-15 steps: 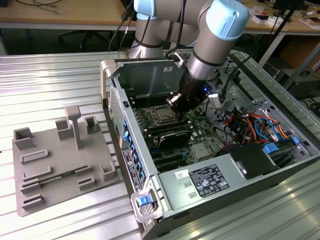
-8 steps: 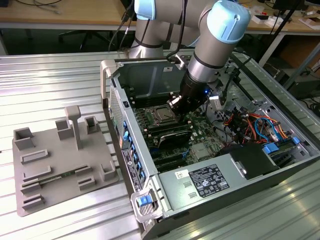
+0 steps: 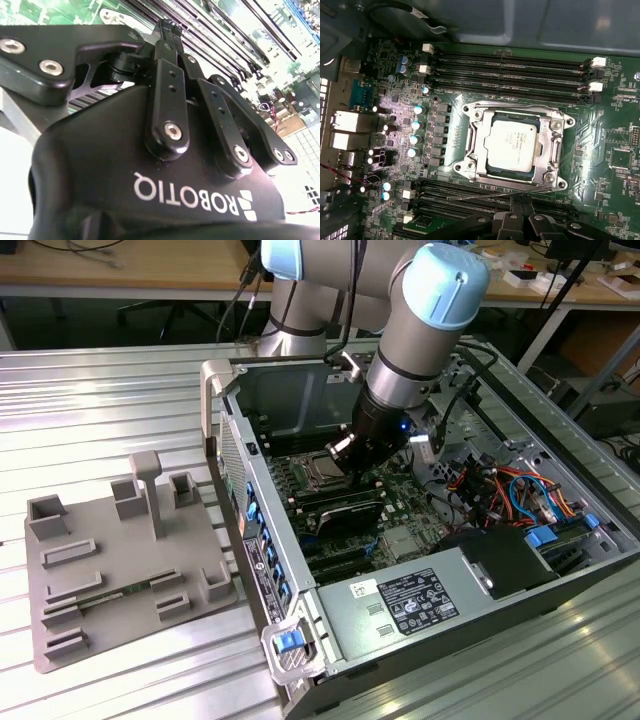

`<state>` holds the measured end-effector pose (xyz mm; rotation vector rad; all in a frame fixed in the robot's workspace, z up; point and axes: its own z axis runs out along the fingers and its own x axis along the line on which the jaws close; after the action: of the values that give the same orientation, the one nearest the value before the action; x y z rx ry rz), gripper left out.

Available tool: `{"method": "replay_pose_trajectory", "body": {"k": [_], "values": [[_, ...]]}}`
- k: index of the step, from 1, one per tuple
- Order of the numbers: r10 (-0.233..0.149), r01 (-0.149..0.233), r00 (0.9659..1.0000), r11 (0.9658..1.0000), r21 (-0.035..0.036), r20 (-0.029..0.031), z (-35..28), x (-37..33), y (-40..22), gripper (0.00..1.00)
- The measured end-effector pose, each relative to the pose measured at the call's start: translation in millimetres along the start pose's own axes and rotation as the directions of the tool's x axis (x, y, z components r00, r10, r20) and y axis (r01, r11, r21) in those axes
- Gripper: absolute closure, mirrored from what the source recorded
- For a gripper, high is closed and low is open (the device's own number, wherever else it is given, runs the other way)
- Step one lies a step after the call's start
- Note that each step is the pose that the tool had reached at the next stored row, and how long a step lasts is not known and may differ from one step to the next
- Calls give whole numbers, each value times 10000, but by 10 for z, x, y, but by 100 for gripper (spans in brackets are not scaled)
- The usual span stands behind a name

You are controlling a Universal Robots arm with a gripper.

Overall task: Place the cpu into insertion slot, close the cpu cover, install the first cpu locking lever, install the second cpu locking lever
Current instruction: 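Install the second cpu locking lever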

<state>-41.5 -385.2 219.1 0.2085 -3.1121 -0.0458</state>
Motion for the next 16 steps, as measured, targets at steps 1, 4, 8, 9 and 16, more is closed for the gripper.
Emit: {"method": "replay_pose_trajectory", "body": {"k": [1, 4, 8, 9, 16], "values": [[1, -1, 10000, 10000, 0, 0, 5, 25, 4, 89], [0, 0, 10000, 10000, -1, 1, 17, 81, 12, 89], [0, 0, 10000, 10000, -1, 1, 38, 167, 23, 89], [1, -1, 10000, 10000, 1, -1, 47, 194, 26, 89], [0, 0, 10000, 10000, -1, 1, 125, 432, 57, 89]]}}
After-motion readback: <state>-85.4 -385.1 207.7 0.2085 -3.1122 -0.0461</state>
